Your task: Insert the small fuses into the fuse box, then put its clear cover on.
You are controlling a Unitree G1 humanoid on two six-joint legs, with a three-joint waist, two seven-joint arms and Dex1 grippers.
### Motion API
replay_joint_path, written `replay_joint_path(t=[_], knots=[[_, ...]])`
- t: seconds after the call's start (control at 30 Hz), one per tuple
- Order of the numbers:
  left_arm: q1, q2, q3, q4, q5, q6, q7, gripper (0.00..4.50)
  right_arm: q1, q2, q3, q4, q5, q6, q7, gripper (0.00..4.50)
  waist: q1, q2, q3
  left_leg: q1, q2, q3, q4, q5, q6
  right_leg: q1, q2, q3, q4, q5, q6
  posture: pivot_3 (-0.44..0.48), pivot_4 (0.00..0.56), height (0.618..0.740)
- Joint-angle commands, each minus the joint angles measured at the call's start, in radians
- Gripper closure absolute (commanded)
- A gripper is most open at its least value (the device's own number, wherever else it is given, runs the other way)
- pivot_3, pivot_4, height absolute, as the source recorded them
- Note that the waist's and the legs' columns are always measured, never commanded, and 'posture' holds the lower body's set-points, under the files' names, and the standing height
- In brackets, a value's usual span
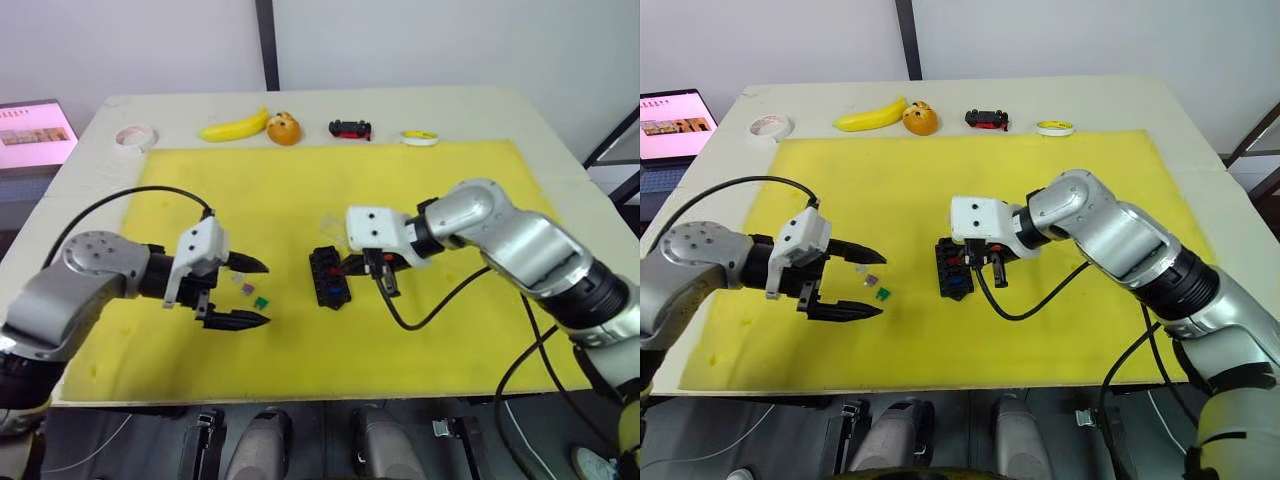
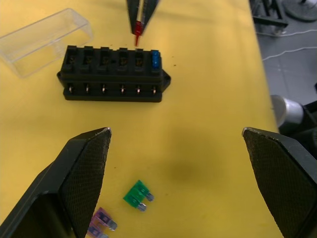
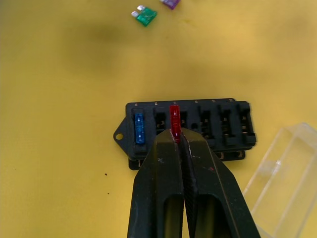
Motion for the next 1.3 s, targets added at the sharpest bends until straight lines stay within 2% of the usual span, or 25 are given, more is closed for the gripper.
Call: replay_joint_path(t=[0.03,0.4,0.77,1.2,1.3], knots=[[0.004,-0.017,0.004,-0.04,0.025,-0.026,0.027,0.05,0.002,0.019,-0.019,-0.005,-0.041,-0.02,0.028,4.5,0.0,0.0,0.0,0.0,0.0,0.0,0.0,0.0,0.0,0.0,0.0,0.0,0.0,0.0,0.0,0.0,0.15,0.74],[-0.024,-0.11,-0.079,-0.053,0.104,-0.025,0.097,0.05,0.024,0.073,-0.039,0.001,-0.1,-0.003,0.062,4.5,0.0,0.0,0.0,0.0,-0.001,0.0,0.0,0.0,0.0,0.0,0.0,0.0,0.001,0.0,0.0,0.0,0.15,0.74],[-0.013,-0.121,-0.095,-0.05,0.14,-0.036,0.096,0.05,0.017,0.096,-0.053,0.018,-0.115,0.018,0.078,4.5,0.0,0.0,0.0,0.0,-0.001,-0.001,0.001,0.0,0.0,0.0,0.0,0.0,0.001,0.0,0.0,0.0,0.15,0.74],[-0.012,-0.131,-0.092,-0.048,0.148,-0.041,0.103,0.05,-0.08,0.127,-0.196,-0.053,0.029,0.258,0.103,4.5,0.001,0.0,0.0,0.0,-0.001,-0.001,0.001,0.0,0.0,0.0,0.0,0.0,0.002,0.0,0.0,0.0,0.15,0.74],[-0.021,-0.139,-0.095,-0.041,0.153,-0.042,0.105,0.05,-0.1,0.116,-0.189,-0.055,0.042,0.291,0.109,4.5,0.001,0.0,0.0,0.0,-0.001,-0.001,0.001,0.0,0.0,0.0,0.0,0.0,0.002,0.0,0.0,0.0,0.15,0.74]])
